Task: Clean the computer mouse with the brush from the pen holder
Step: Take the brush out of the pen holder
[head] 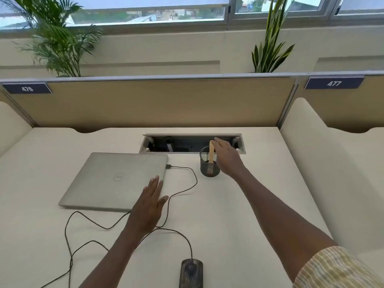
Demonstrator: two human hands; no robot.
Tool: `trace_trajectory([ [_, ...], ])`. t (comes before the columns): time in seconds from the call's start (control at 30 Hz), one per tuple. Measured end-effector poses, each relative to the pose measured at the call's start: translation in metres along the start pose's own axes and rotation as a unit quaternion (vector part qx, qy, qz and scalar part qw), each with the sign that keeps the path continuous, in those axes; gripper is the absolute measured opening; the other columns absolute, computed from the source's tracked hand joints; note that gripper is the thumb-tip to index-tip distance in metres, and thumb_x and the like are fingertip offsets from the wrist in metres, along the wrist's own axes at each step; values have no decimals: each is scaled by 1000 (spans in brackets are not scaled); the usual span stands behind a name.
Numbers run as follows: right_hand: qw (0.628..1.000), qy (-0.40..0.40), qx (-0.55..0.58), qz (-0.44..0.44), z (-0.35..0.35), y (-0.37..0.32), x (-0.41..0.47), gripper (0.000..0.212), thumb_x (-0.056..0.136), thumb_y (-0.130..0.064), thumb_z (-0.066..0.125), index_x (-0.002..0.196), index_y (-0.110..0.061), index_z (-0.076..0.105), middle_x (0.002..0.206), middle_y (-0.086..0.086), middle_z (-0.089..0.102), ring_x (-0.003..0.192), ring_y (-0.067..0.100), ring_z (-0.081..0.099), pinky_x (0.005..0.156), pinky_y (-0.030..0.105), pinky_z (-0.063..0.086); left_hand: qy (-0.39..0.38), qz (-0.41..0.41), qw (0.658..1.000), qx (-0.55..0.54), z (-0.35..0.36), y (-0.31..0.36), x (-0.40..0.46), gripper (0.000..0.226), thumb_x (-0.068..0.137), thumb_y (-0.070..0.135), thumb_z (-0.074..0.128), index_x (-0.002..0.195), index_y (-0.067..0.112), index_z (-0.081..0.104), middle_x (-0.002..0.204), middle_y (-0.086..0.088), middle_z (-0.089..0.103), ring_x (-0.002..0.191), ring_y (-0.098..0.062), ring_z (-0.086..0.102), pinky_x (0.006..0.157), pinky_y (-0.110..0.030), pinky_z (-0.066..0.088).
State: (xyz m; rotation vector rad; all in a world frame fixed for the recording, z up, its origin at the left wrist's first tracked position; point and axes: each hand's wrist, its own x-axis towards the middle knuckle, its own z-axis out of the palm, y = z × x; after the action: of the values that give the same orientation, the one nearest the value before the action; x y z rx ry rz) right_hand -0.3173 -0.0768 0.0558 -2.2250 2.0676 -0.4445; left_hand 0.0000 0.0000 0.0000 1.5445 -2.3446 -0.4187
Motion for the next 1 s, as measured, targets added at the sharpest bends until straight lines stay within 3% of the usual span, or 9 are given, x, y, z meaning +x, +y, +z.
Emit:
trace_trajectory([
  [0.17, 997, -46, -60, -25, 3, 5, 25, 76, 92, 3, 56, 157, -7, 18, 166, 11, 20, 153, 28, 19, 118, 46, 32, 1, -15, 1000, 6, 3, -3, -5, 73, 98, 60, 16, 157, 17, 22, 165, 8, 11, 153, -4, 4, 124, -27, 10],
  [0.27, 999, -50, -11, -16, 0, 4, 28, 65, 92, 9, 51, 153, -4, 32, 159, 13, 36, 147, 30, 32, 115, 42, 36, 11, -21, 1000, 10, -1, -4, -5, 77, 97, 64, 13, 157, 16, 22, 165, 7, 14, 153, -5, 7, 124, -28, 12],
  [0.4, 998, 4, 60, 8, 4, 0, 28, 48, 91, 10, 46, 136, -1, 55, 128, 17, 61, 118, 35, 57, 94, 43, 51, 12, -28, 999, 10, -4, -2, -5, 78, 96, 66, 12, 156, 16, 23, 165, 6, 15, 153, -5, 8, 124, -30, 14],
  [0.57, 985, 34, 163, 55, 3, -5, 25, 33, 95, -2, 45, 120, -2, 67, 109, 19, 72, 101, 36, 65, 85, 44, 54, 22, -21, 1000, 2, -11, 8, -12, 82, 96, 69, 8, 156, 16, 26, 165, 7, 15, 152, -5, 8, 123, -26, 12],
  [0.67, 976, 62, 198, 64, -3, -6, 20, 20, 93, -3, 50, 98, 1, 69, 87, 19, 72, 81, 35, 66, 74, 47, 55, 20, -18, 1000, -5, -17, 12, -23, 82, 95, 70, 9, 156, 17, 26, 165, 8, 14, 152, -2, 6, 123, -23, 11],
  [0.73, 974, 92, 200, 59, -14, -7, 16, 17, 90, -1, 50, 86, 2, 67, 77, 18, 69, 72, 35, 63, 70, 47, 54, 15, -21, 1000, -16, -21, 15, -33, 80, 95, 69, 15, 156, 19, 25, 165, 11, 14, 151, 0, 5, 123, -28, 18],
  [0.83, 966, 142, 208, 66, -43, -13, 4, 14, 87, 0, 53, 86, 0, 68, 77, 17, 69, 71, 34, 63, 68, 44, 52, 6, -17, 999, -47, -27, 23, -53, 83, 90, 74, 26, 156, 24, 23, 165, 16, 10, 151, 2, 4, 118, -30, 24],
  [1.0, 957, 188, 208, 79, -89, -26, -29, 14, 91, -11, 58, 90, -5, 70, 82, 11, 73, 72, 27, 65, 69, 37, 54, -84, 12, 991, -108, -29, 38, -103, 120, 66, 92, 49, 158, 27, 8, 164, 23, -1, 150, 5, -3, 119, -24, 14],
])
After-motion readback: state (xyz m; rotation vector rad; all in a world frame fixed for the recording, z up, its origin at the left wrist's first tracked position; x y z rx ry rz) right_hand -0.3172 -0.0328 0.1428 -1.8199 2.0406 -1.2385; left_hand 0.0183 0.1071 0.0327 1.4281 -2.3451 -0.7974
